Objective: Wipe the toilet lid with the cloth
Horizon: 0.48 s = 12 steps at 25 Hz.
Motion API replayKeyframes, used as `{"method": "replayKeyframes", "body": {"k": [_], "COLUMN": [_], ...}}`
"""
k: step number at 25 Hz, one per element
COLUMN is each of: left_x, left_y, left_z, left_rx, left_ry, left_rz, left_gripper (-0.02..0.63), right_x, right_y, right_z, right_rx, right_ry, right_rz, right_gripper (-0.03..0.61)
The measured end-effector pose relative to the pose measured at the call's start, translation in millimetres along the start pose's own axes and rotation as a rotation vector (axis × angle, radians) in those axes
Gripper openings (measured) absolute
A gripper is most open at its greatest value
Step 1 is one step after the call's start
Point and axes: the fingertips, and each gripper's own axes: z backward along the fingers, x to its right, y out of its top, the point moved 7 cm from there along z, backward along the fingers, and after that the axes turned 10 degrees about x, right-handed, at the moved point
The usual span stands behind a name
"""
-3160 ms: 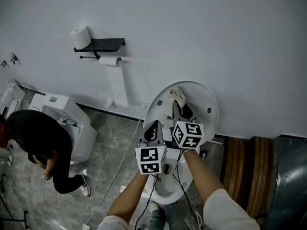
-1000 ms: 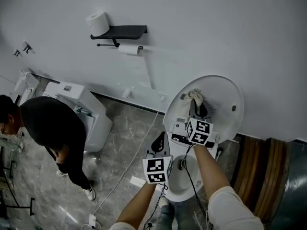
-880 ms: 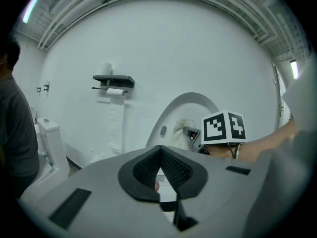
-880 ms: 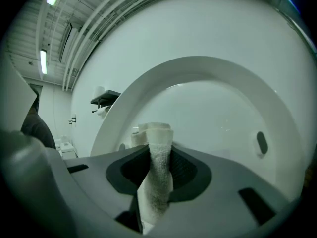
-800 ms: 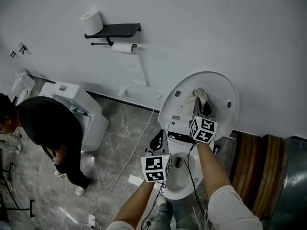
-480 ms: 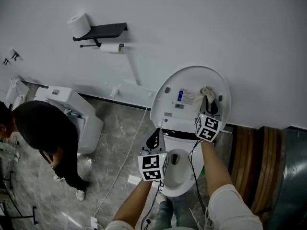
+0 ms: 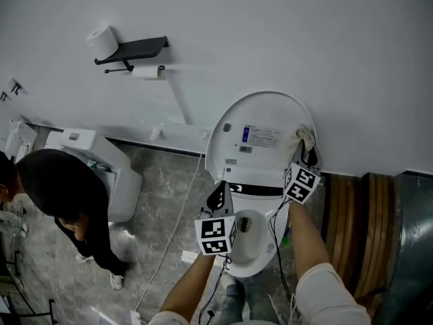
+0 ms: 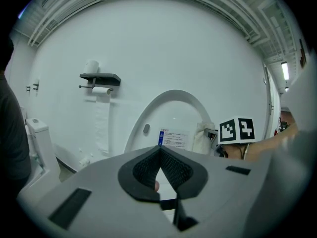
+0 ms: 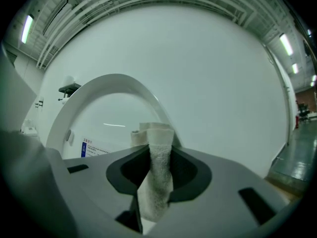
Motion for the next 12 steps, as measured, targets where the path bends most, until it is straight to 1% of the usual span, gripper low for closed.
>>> {"method": "replayKeyframes", "body": {"k": [3, 5, 9, 12], "left_x": [-3, -8, -24, -40], "left_y": [-1, -2, -7, -12], "left_z": [1, 2, 4, 4], "left_rx": [0.002, 0.000, -0.001, 0.000], "left_ry": [0.008, 0.018, 0.039, 0.058], "left_rz": [0.002, 0.001, -0.009, -0.011], "left_gripper": [0.002, 0.001, 0.001, 0.002], "right_x": [-9, -29, -96, -156], "right_y": [4, 4, -5, -21], "right_z": [5, 14, 35, 46], "right_rx": [0.019, 0.046, 0.074, 0.057], "right_ry": [0.022, 0.085, 0.282, 0.455], "right_rz": [-0.016, -0.053, -0.127, -0.128], "right_gripper": [0.100, 0.100, 0.099, 0.100]}}
